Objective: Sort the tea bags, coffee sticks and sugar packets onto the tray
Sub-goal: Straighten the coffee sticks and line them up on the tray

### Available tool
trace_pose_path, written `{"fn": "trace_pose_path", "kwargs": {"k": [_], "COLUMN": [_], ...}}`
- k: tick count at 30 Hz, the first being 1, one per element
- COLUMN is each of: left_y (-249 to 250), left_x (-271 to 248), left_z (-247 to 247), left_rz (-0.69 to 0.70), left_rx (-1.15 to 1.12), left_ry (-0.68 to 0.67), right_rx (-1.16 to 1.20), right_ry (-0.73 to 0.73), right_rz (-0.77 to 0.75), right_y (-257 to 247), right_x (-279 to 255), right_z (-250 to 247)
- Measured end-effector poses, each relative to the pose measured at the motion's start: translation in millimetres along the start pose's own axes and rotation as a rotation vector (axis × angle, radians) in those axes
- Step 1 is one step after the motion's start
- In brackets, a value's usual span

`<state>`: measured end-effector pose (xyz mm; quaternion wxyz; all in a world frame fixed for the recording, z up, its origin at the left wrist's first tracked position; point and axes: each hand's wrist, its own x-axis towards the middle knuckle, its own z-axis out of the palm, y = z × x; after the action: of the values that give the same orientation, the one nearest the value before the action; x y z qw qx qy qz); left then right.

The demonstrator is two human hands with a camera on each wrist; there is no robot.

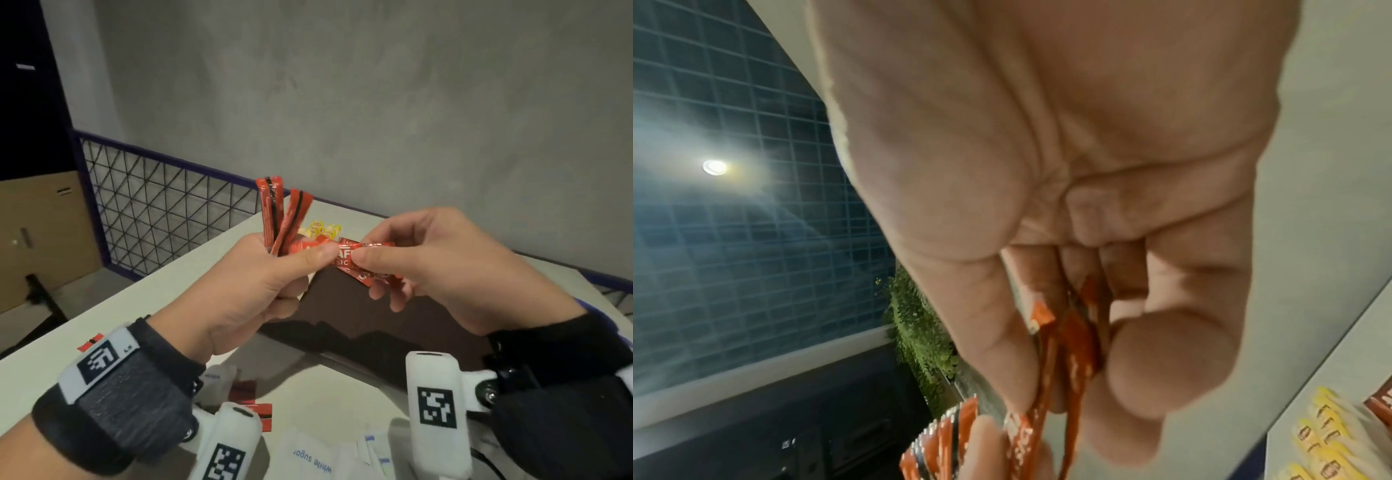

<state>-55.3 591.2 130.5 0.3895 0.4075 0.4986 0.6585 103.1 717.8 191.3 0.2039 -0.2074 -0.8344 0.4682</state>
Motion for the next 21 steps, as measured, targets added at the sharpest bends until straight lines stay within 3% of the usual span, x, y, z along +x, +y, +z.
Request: {"fn": "trace_pose_path", "kwargs": {"k": [5,9,21], "left_y": [-3,-1,-5], "left_x": [4,1,4], "left_z": [-1,5,-4], "left_rz": [0.019,-0.014,0.073], "left_rx": [-0.074,-0.065,-0.082], "left_ry": [0.083,0.012,0.063], "right_rx": [0.093,0.193,0.157], "right_ry": [-0.033,-0.044,0.032], "right_rz": [0.037,0.024,-0.056], "right_y": [-4,-6,5], "right_x": [-2,-1,8], "right_z": [-2,1,4]}}
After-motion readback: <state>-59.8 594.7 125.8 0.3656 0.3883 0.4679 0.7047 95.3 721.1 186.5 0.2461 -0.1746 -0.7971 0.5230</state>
